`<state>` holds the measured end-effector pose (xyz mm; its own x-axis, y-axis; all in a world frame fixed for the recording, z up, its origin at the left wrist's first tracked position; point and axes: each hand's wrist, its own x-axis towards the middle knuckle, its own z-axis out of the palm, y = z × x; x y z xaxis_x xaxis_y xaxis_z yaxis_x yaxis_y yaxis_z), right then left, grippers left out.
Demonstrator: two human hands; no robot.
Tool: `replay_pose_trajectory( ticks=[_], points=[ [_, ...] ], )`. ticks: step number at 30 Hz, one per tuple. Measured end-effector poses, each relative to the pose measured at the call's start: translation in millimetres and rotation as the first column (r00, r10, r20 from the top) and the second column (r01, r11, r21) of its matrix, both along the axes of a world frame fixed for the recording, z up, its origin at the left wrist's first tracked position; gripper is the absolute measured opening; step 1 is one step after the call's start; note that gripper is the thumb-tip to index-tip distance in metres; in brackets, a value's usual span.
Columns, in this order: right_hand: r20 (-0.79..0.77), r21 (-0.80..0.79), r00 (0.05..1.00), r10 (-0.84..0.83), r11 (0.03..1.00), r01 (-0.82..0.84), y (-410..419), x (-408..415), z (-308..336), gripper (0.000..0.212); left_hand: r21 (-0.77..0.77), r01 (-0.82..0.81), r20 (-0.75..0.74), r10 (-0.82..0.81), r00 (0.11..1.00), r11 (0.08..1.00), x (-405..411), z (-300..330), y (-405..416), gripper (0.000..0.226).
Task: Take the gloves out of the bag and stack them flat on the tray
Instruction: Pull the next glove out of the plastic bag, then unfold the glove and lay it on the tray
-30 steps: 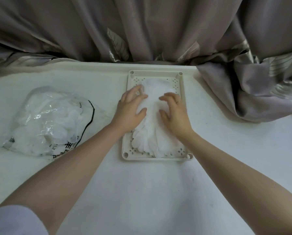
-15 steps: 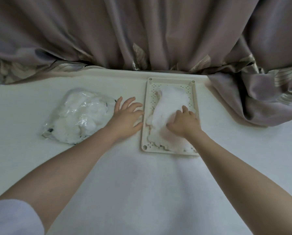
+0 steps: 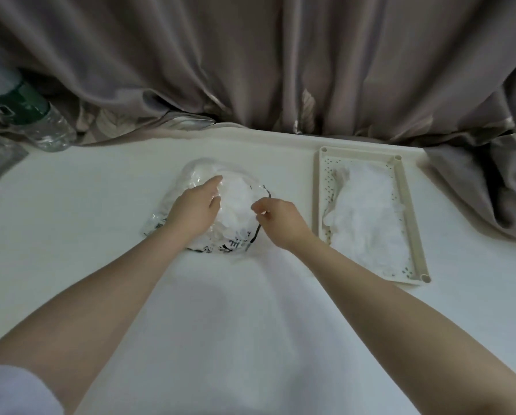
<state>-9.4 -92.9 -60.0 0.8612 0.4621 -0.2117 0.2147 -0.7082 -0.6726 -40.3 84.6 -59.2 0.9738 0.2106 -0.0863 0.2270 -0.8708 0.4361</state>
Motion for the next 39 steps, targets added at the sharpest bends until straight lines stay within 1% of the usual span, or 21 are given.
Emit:
replay_pose_trajectory(
  ticks=[3,6,8,10,14,17,20,22,23,24,26,28,30,31,33,36,39],
  points=[
    [-0.111,0.011,0.994,-0.01,1.0,0.011,19.7,-12.9,-15.5,0.036,0.005,0.053,0.001,-0.053,0.999,0.999,-6.4,-4.1,9.1,0.048],
    [-0.212,0.054,0.973,-0.089,0.993,0.103,31.7,-19.6,-28.0,0.037,-0.056,0.041,0.024,-0.039,0.999,0.998,-4.2,-9.5,15.6,0.045],
    [-0.271,0.065,0.953,-0.135,0.985,0.158,39.7,-22.3,-34.3,0.039,-0.069,0.06,0.021,-0.059,0.998,0.996,-2.2,-12.3,17.2,0.045],
    [-0.253,0.042,0.953,-0.168,0.982,0.184,46.3,-22.2,-39.8,0.032,-0.061,0.099,0.018,-0.098,0.995,0.993,-2.3,-13.9,16.9,0.046],
    [-0.173,0.01,0.953,-0.249,0.967,0.254,52.8,-20.5,-42.9,0.002,-0.136,0.177,0.042,-0.173,0.984,0.975,-4.6,-21.0,20.2,0.044],
    [-0.156,0.078,0.939,-0.306,0.944,0.321,49.7,-19.7,-39.1,0.01,-0.064,0.169,0.023,-0.167,0.986,0.984,-6.9,-24.9,18.7,0.035],
    [-0.122,0.139,0.944,-0.307,0.936,0.323,36.7,-17.5,-28.8,0.019,-0.025,0.216,0.028,-0.216,0.976,0.976,-9.1,-26.1,13.8,0.035],
    [-0.157,0.183,0.945,-0.287,0.932,0.314,24.8,-14.4,-22.5,0.016,0.008,0.24,-0.002,-0.24,0.971,0.971,-8.7,-26.5,10.7,0.037],
    [-0.199,0.237,0.937,-0.288,0.913,0.331,17.8,-12.7,-18.1,0.016,0.021,0.24,-0.022,-0.239,0.971,0.971,-7.4,-25.8,8.4,0.038],
    [-0.263,0.31,0.921,-0.287,0.879,0.363,12.2,-11.4,-13.8,0.02,0.034,0.231,-0.041,-0.23,0.972,0.972,-6.5,-25.6,7.5,0.039],
    [-0.397,0.452,0.875,-0.277,0.77,0.45,0.8,-8.2,-3.5,0.027,0.047,0.213,-0.052,-0.211,0.976,0.976,-4.5,-25.0,6.0,0.039],
    [-0.517,0.538,0.826,-0.224,0.665,0.518,-8.8,-5.1,5.3,0.026,0.05,0.2,-0.044,-0.198,0.979,0.979,-3.3,-23.7,5.2,0.038],
    [-0.613,0.563,0.778,-0.137,0.614,0.552,-14.6,-4.7,12.4,0.024,0.027,0.181,-0.037,-0.18,0.983,0.983,-2.1,-22.0,4.7,0.036],
    [-0.637,0.569,0.764,-0.102,0.607,0.555,-17.2,-6.1,15.1,0.024,0.014,0.17,-0.041,-0.17,0.985,0.985,-1.8,-21.0,3.4,0.035],
    [-0.684,0.588,0.727,-0.058,0.545,0.597,-20.1,-9.4,20.4,0.025,0.024,0.168,-0.065,-0.167,0.984,0.985,-1.6,-19.5,1.6,0.037],
    [-0.779,0.591,0.626,0.031,0.37,0.717,-26.6,-11.5,27.8,0.029,0.042,0.184,-0.109,-0.178,0.978,0.982,-1.0,-18.6,1.6,0.042],
    [-0.828,0.559,0.555,0.075,0.177,0.81,-33.0,-10.8,34.5,0.023,-0.021,0.148,-0.11,-0.149,0.983,0.989,0.4,-16.1,1.2,0.045]
  ],
)
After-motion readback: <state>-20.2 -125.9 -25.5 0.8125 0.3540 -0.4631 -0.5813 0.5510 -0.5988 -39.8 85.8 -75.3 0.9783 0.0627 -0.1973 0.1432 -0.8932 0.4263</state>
